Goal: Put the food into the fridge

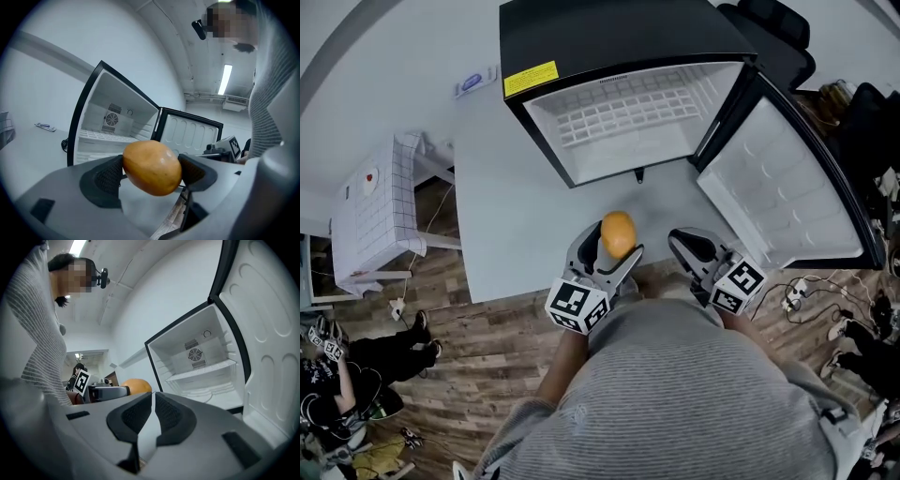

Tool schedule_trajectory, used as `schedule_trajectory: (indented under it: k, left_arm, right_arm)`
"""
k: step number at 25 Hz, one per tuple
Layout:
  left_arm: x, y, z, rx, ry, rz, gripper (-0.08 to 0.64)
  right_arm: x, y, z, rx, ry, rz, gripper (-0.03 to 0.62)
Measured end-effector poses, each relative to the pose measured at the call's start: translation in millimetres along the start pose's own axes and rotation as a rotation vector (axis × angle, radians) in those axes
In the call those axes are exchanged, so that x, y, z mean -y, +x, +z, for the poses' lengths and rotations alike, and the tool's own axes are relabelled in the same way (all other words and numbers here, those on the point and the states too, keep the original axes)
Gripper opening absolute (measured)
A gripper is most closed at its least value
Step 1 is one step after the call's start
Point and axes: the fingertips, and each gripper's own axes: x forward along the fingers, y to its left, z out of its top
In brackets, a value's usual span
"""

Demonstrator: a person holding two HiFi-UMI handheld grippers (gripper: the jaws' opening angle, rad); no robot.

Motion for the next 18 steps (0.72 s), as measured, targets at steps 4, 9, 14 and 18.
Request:
schedule_trajectory:
  k: [4, 9, 14, 18]
  left_arm:
    - [-3.4, 6.9, -3.9, -0.017, -0.002, -0.014, 0.387]
    - [-5.5, 22.2, -6.5, -0.052, 0.024, -0.014, 0.387]
    - [-15.2, 44.8, -7.6, -0.075, 0.059, -0.001, 0.388]
    - [-30.4, 70.0, -10.4, -0.111, 0.135, 0.027, 0.388]
  right_arm:
    - [7.9, -1.5, -3.3, -0.001, 0.01, -0.025, 0.014]
    - [18.9, -2.5, -1.1, -0.009, 0.022, -0.029, 0.014]
    - [31.2, -5.4, 1.9, -0.011, 0.026, -0.024, 0.014]
    - [39.5, -11.3, -2.2, -0.028, 0.037, -0.022, 0.014]
